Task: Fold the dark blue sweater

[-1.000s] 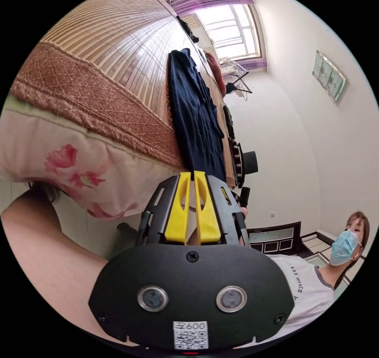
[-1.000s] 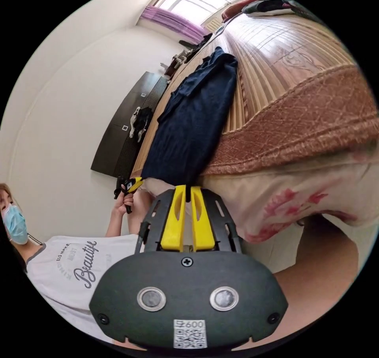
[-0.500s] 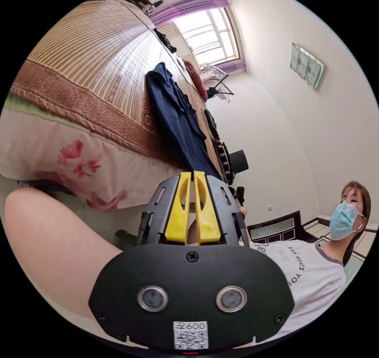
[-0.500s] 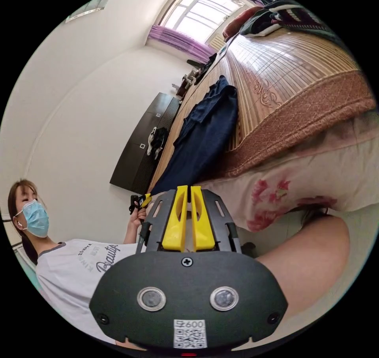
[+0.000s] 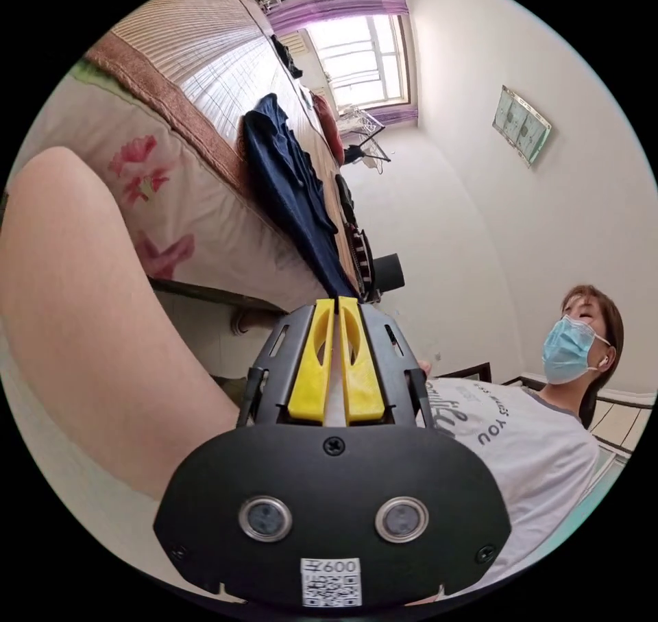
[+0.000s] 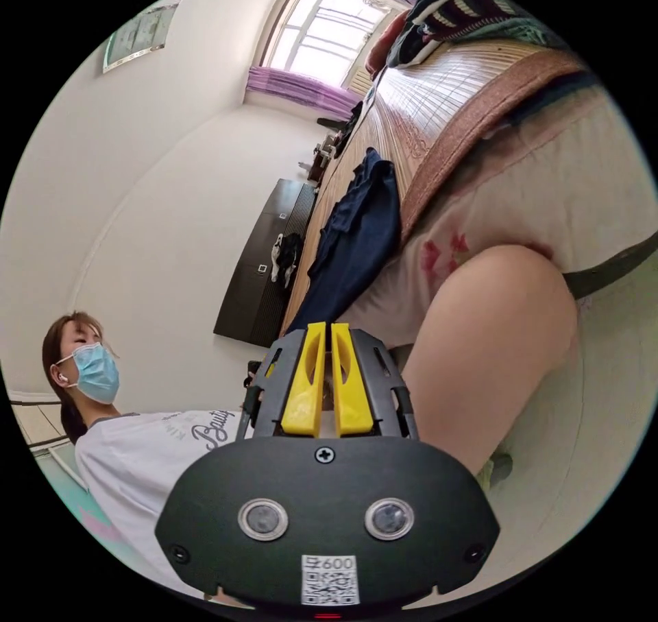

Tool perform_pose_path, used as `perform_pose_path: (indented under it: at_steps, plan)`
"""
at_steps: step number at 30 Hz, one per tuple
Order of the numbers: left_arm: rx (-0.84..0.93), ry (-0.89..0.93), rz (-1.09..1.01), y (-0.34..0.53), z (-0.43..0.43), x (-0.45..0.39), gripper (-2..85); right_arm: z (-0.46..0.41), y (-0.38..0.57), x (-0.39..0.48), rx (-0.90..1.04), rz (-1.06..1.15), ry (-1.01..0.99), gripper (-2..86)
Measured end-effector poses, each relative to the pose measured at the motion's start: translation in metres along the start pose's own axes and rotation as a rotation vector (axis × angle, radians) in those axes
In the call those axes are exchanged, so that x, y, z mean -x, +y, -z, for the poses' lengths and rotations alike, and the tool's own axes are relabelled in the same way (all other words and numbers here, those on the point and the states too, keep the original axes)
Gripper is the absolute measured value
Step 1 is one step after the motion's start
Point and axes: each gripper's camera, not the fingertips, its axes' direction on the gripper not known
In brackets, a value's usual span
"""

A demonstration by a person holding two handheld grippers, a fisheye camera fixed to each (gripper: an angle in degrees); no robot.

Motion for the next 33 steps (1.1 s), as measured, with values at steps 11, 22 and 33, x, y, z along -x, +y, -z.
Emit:
perform_pose_path:
  at_steps: [11,22,33]
  plan:
    - [-0.195,-0.054,-0.024,0.042,0.018,-0.026,1.9,0.042,0.037,-0.006,-0.135,-0.027,-0.025,-0.9]
    - [-0.232,0.155,-0.272,-0.072,0.024,-0.076,1.9,0.021,-0.082,0.001,-0.206,0.107,-0.253,-0.9]
    - [-0.289,0.079,-0.299,-0.228,0.002,-0.116,2.0,-0.046,-0.249,0.015,-0.258,0.124,-0.208,-0.9]
